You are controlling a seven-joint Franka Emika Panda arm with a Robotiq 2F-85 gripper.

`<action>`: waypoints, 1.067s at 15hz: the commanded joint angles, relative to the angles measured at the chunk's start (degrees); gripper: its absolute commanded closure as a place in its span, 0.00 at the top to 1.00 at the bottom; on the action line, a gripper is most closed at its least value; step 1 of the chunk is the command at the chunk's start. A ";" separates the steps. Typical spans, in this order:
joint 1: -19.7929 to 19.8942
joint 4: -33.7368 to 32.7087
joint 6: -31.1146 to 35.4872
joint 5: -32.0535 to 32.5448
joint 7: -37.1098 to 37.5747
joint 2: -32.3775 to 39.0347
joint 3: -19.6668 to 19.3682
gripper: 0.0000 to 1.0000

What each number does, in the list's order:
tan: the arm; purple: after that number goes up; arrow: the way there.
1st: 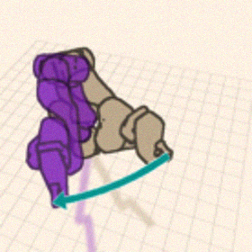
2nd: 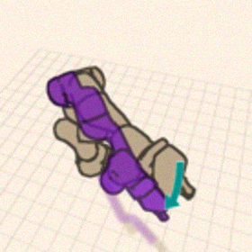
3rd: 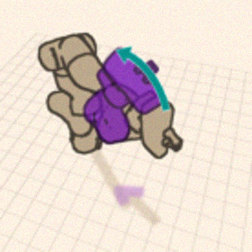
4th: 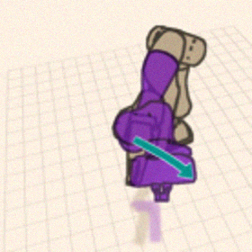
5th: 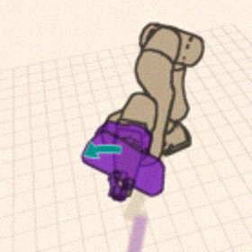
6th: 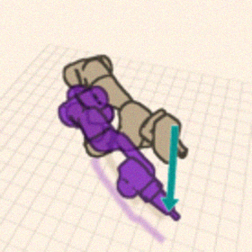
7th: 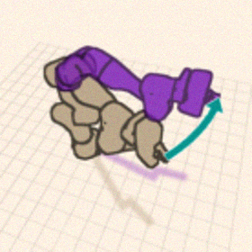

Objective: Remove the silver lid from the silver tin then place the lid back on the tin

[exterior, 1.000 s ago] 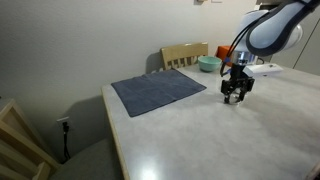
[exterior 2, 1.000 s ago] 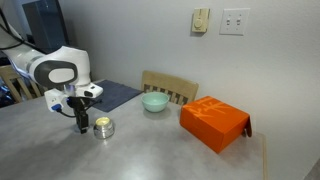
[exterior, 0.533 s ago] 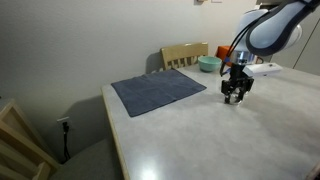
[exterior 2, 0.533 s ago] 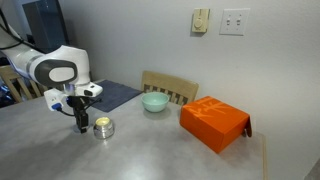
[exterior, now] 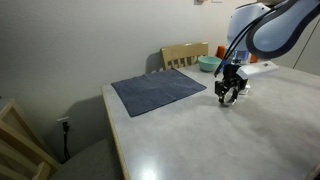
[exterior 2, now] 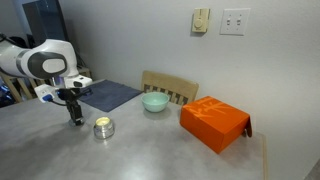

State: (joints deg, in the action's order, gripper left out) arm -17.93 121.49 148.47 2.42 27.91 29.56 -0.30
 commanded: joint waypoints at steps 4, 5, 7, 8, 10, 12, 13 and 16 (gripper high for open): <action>-4.65 3.93 0.92 6.68 9.07 -10.06 -3.28 0.44; -4.87 4.68 1.11 8.08 11.31 -11.90 -3.64 0.44; -4.07 6.43 1.77 10.21 14.88 -15.43 -3.55 0.44; -3.45 7.29 2.15 11.19 16.58 -16.97 -3.45 0.44; -1.64 9.61 3.39 12.13 19.07 -20.15 -3.06 0.44; 0.46 12.33 5.08 12.67 21.50 -23.10 -3.01 0.44; 1.57 14.03 6.55 13.43 23.05 -24.60 -3.23 0.44; 5.97 18.35 10.26 12.40 23.97 -27.92 -2.81 0.44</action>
State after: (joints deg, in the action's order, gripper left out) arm -15.97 133.94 154.48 14.61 50.65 6.00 -3.77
